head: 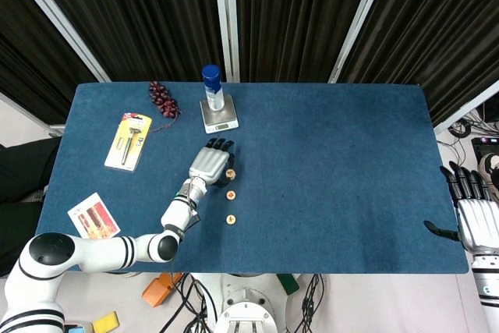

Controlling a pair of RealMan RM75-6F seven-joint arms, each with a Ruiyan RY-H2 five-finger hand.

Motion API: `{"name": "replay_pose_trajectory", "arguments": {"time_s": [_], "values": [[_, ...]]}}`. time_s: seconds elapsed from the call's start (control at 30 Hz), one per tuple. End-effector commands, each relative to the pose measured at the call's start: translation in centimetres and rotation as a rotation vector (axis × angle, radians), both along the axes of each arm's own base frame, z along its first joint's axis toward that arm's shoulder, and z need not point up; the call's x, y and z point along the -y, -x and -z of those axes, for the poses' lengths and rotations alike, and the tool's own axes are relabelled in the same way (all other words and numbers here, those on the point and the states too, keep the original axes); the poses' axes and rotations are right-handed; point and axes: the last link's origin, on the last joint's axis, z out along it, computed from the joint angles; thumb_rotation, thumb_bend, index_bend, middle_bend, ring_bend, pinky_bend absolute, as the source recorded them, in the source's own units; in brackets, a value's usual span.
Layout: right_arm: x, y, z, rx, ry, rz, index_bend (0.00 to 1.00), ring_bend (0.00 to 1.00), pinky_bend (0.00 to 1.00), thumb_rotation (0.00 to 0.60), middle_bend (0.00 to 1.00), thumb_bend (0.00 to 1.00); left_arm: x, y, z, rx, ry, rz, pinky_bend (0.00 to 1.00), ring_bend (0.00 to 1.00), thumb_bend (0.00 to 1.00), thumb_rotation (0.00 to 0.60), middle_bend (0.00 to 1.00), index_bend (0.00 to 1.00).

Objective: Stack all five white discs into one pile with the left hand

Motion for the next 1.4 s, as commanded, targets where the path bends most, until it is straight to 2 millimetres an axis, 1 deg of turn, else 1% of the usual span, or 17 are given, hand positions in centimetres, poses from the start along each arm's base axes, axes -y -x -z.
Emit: {"name": "replay_pose_trajectory", "arguments": {"time_s": [0.03,0.2,0.67,0.83,0.93,1.0,1.1,1.23,1.3,1.4], "values": [[0.0,0.0,0.0,0.000,0.001,0.001,0.00,0.00,0.00,0.600,0.00,0.13,0.0,0.0,0.0,-0.002,-0.001,0.000,0.00,0.00,0.35,0.600,0.07,0.46],[0.0,0.1,0.0,0.000,0.000,0.001,0.00,0.00,0.00,0.600,0.00,0.13,0.0,0.1,0.0,-0.004,0.000,-0.002,0.00,0.00,0.35,0.600,0.07,0.43],[0.1,0.0,-0.1,0.003,0.002,-0.001,0.00,0.00,0.00,0.600,0.00,0.13,0.4,0.0,-0.1,-0.003,-0.005,0.023,0.00,0.00,0.35,0.600,0.06,0.42],[0.1,0.0,0.0,0.003,-0.002,-0.004,0.00,0.00,0.00,0.600,0.00,0.13,0.6,-0.1,-0.9,0.016,-0.030,0.040,0.00,0.00,0.34,0.600,0.02,0.31],[0.1,0.0,0.0,0.006,0.000,-0.006,0.00,0.00,0.00,0.600,0.00,0.13,1.4,-0.2,-1.9,0.057,-0.040,0.063,0.00,0.00,0.34,0.600,0.01,0.28],[0.2,0.0,0.0,0.006,-0.003,-0.006,0.00,0.00,0.00,0.600,0.00,0.13,2.4,0.0,-2.6,0.063,-0.042,0.105,0.00,0.00,0.33,0.600,0.01,0.30],[0.3,-0.1,0.2,0.005,-0.010,-0.014,0.00,0.00,0.00,0.600,0.00,0.13,4.0,0.2,-3.0,0.057,-0.032,0.177,0.00,0.00,0.31,0.600,0.01,0.34],[0.3,-0.3,0.3,0.005,-0.014,-0.026,0.00,0.00,0.00,0.600,0.00,0.13,5.8,0.2,-2.5,0.047,-0.001,0.247,0.00,0.00,0.30,0.600,0.01,0.37],[0.2,-0.3,0.3,0.004,-0.012,-0.029,0.00,0.00,0.00,0.600,0.00,0.13,6.3,0.2,-1.9,0.022,0.013,0.279,0.00,0.00,0.30,0.600,0.01,0.37],[0.0,-0.3,0.2,0.004,-0.004,-0.029,0.00,0.00,0.00,0.600,0.00,0.13,6.5,0.3,-1.1,-0.019,0.018,0.310,0.00,0.00,0.30,0.600,0.00,0.37]]}}
